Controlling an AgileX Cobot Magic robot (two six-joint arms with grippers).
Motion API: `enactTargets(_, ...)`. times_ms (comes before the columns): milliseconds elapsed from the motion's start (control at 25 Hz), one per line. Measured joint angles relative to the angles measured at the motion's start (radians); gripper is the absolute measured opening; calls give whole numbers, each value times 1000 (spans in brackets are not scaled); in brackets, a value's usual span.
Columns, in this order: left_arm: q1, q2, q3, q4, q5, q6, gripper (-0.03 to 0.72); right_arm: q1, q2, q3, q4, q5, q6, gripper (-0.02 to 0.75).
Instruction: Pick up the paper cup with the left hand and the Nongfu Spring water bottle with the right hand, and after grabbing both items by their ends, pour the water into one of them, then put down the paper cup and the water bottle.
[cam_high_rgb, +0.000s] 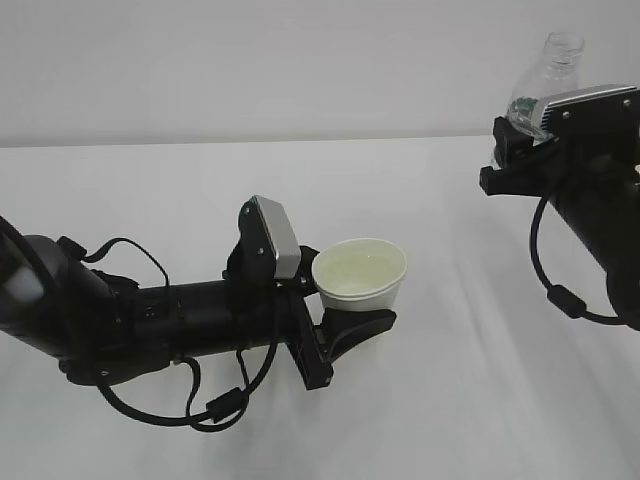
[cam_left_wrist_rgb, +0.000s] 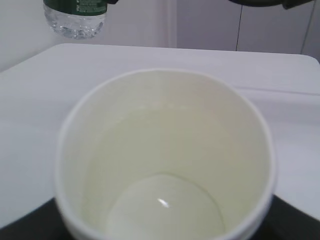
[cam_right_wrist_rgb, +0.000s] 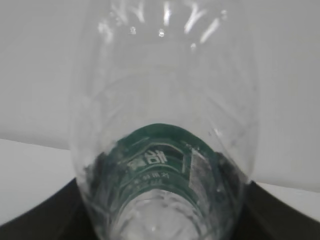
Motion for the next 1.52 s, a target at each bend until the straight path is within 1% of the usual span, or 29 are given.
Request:
enactTargets(360,0,0,0,-4,0,0,462,0,0,0,23,64,8,445)
enactTargets(680,0,0,0,-6,0,0,462,0,0,0,35,157,9,445)
enactTargets(880,0,0,0,-27,0,0,462,0,0,0,51,169,11,445)
enactTargets(1040,0,0,0,-70,0,2,462,0,0,0,56,169,11,445)
enactTargets(1320,0,0,0,-186,0,2,462,0,0,0,59,171,11,445)
enactTargets(1520,0,0,0,-254,0,37,462,0,0,0,59,171,11,445)
